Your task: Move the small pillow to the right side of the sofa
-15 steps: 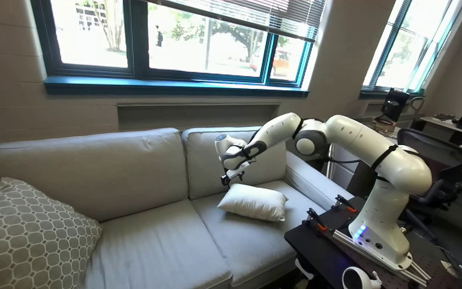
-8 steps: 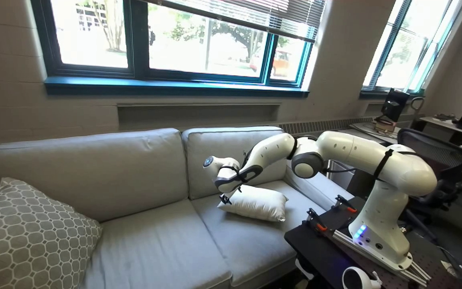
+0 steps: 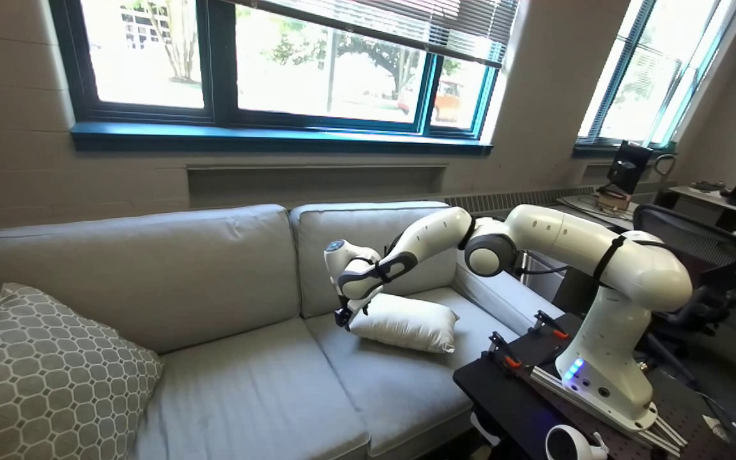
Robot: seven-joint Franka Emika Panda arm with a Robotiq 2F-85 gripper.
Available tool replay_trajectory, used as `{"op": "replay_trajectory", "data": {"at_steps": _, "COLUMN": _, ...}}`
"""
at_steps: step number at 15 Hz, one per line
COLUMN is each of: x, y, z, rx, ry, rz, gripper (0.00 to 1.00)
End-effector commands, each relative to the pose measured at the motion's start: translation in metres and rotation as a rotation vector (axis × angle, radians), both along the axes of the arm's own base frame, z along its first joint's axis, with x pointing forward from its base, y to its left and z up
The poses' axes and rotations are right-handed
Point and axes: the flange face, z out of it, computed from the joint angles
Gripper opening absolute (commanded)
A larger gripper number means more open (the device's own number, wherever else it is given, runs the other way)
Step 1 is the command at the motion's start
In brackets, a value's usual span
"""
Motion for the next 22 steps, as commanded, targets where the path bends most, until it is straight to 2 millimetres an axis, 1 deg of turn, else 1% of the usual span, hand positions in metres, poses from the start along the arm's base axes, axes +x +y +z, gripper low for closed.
{"op": "replay_trajectory", "data": {"at_steps": 1, "x": 0.003, "y": 0.002, "z": 0.003, "rx": 0.030, "ry": -0.003, "rz": -0.005, "gripper": 1.00}}
{"op": "replay_trajectory", "data": {"at_steps": 4, "x": 0.003, "y": 0.001, "z": 0.002, "rx": 0.031, "ry": -0.004, "rz": -0.006, "gripper": 1.00}}
{"op": "replay_trajectory", "data": {"at_steps": 5, "x": 0.005, "y": -0.007, "z": 0.004, "rx": 0.006, "ry": -0.014, "rz": -0.013, "gripper": 1.00}}
{"op": "replay_trajectory", "data": {"at_steps": 6, "x": 0.005, "y": -0.019, "z": 0.002, "rx": -0.021, "ry": -0.021, "rz": -0.042, "gripper": 1.00}}
{"op": "replay_trajectory", "data": {"at_steps": 7, "x": 0.003, "y": -0.030, "z": -0.003, "rx": -0.041, "ry": -0.019, "rz": -0.066, "gripper": 1.00}}
{"op": "replay_trajectory", "data": {"at_steps": 8, "x": -0.002, "y": -0.046, "z": -0.012, "rx": -0.074, "ry": -0.011, "rz": -0.098, "gripper": 1.00}}
{"op": "replay_trajectory", "data": {"at_steps": 9, "x": -0.008, "y": -0.061, "z": -0.020, "rx": -0.098, "ry": 0.006, "rz": -0.129, "gripper": 1.00}}
{"op": "replay_trajectory", "data": {"at_steps": 11, "x": -0.028, "y": -0.092, "z": -0.042, "rx": -0.155, "ry": 0.052, "rz": -0.186, "gripper": 1.00}}
{"op": "replay_trajectory", "data": {"at_steps": 13, "x": -0.051, "y": -0.119, "z": -0.061, "rx": -0.203, "ry": 0.104, "rz": -0.220, "gripper": 1.00}}
{"op": "replay_trajectory", "data": {"at_steps": 16, "x": -0.086, "y": -0.159, "z": -0.083, "rx": -0.266, "ry": 0.159, "rz": -0.264, "gripper": 1.00}}
{"op": "replay_trajectory", "data": {"at_steps": 18, "x": -0.108, "y": -0.185, "z": -0.092, "rx": -0.318, "ry": 0.164, "rz": -0.287, "gripper": 1.00}}
{"op": "replay_trajectory", "data": {"at_steps": 20, "x": -0.122, "y": -0.207, "z": -0.090, "rx": -0.387, "ry": 0.110, "rz": -0.292, "gripper": 1.00}}
{"op": "replay_trajectory", "data": {"at_steps": 22, "x": -0.123, "y": -0.208, "z": -0.089, "rx": -0.478, "ry": 0.033, "rz": -0.233, "gripper": 1.00}}
